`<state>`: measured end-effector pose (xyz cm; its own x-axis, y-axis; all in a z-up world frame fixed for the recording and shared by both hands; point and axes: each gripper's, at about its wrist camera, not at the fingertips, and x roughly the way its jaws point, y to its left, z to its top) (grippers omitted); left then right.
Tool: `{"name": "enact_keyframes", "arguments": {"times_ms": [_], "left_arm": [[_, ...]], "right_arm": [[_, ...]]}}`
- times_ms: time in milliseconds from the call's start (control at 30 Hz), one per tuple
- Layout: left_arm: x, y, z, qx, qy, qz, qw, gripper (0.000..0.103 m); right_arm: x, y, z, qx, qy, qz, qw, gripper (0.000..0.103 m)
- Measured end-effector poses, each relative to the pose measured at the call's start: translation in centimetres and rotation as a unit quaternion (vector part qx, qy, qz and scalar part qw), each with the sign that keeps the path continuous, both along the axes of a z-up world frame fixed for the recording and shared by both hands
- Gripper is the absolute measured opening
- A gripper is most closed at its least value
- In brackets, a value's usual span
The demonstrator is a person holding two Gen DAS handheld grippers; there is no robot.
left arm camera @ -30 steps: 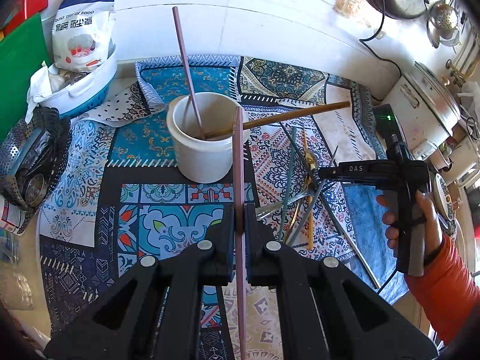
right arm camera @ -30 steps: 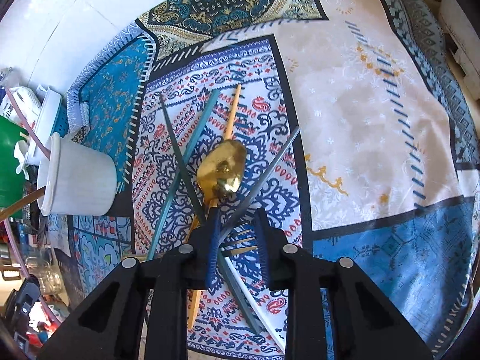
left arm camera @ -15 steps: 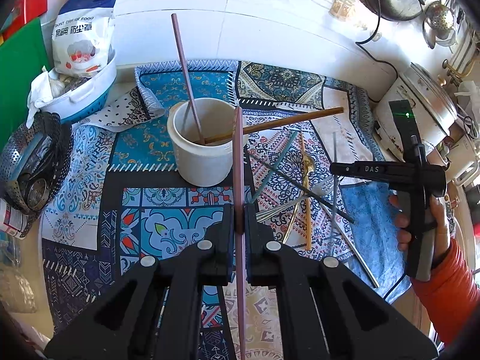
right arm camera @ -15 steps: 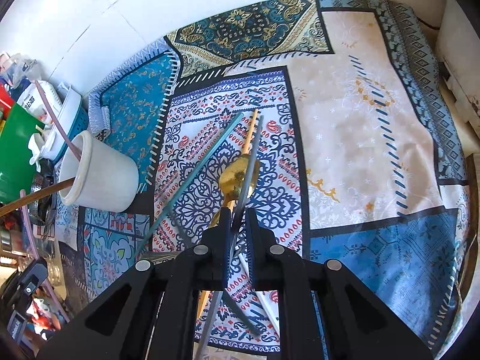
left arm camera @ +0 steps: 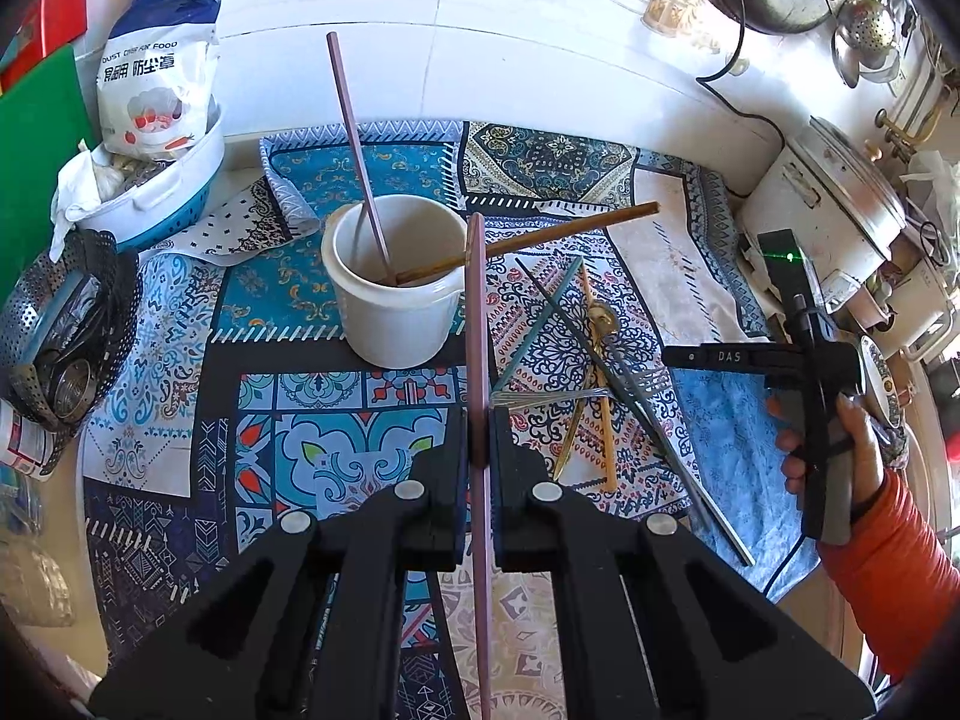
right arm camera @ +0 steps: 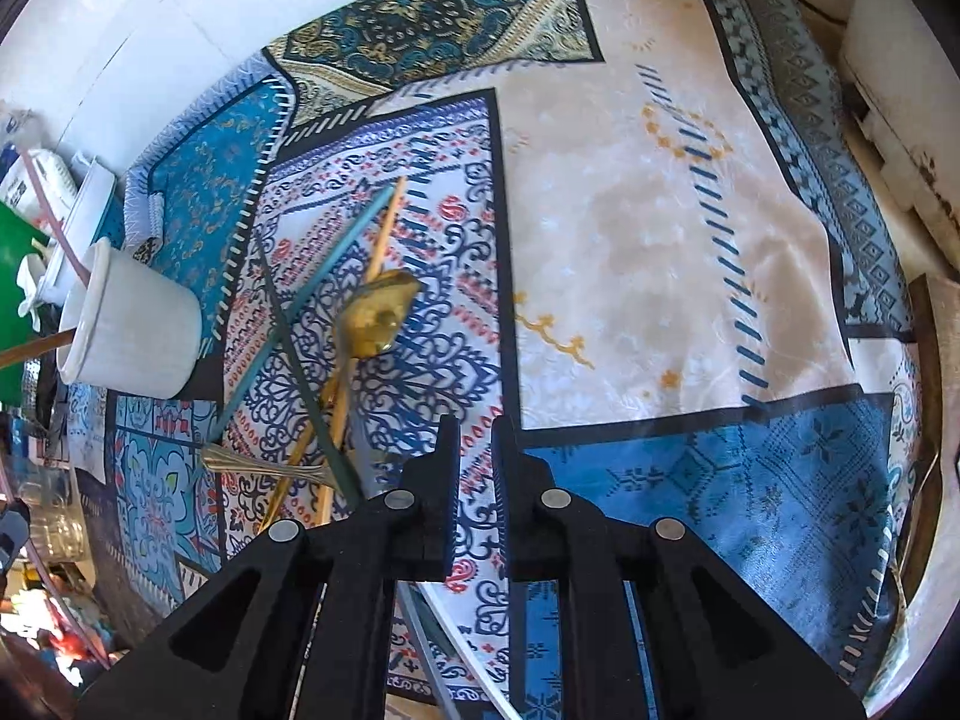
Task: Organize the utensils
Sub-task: 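Grasp a grey metal chopstick with the right tool while the left tool holds its chopstick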
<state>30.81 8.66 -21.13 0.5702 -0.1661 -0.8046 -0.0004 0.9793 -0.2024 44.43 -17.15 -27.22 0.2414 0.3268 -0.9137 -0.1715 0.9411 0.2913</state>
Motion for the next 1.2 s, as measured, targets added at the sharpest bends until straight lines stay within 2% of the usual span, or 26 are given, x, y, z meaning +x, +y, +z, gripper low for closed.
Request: {"name": "enact_keyframes", "arguments": {"times_ms": [133, 300, 433, 533, 800, 1067, 1200], "left_arm": [[-0.1, 0.0, 0.1, -0.004, -0.001, 0.004, 1.0000, 0.004], [-0.1, 0.1, 0.3, -0.005, -0.003, 0.011, 0.9999, 0.004], [-0.1, 0.3, 0.2, -0.005, -0.003, 0.016, 0.9998, 0.004], [0.1, 0.4, 0.1, -0.007, 0.000, 0.020, 0.9998, 0.004], [0.3, 0.0, -0.2, -0.010, 0.002, 0.025, 0.9996, 0.004], [0.3, -0.1, -0.1, -0.012, 0.000, 0.028, 0.9995, 0.004], [0.2, 0.1, -0.1, -0.012, 0.002, 0.031, 0.9995, 0.004]], "right_arm": [[-0.1, -0.1, 1.0, 0.020, -0.004, 0.009, 1.000, 0.011], [-2.2, 1.8, 2.3, 0.017, -0.018, 0.077, 0.997, 0.014], [-4.5, 4.2, 1.1, -0.030, -0.019, 0.152, 0.988, 0.015], [-5.4, 4.9, -0.2, -0.073, -0.020, 0.180, 0.981, 0.015], [-5.0, 3.6, -1.0, -0.070, -0.011, 0.170, 0.983, 0.015], [-5.1, 4.2, -1.7, -0.090, -0.015, 0.193, 0.977, 0.014], [-4.6, 4.9, -1.8, -0.083, -0.017, 0.187, 0.979, 0.008]]}}
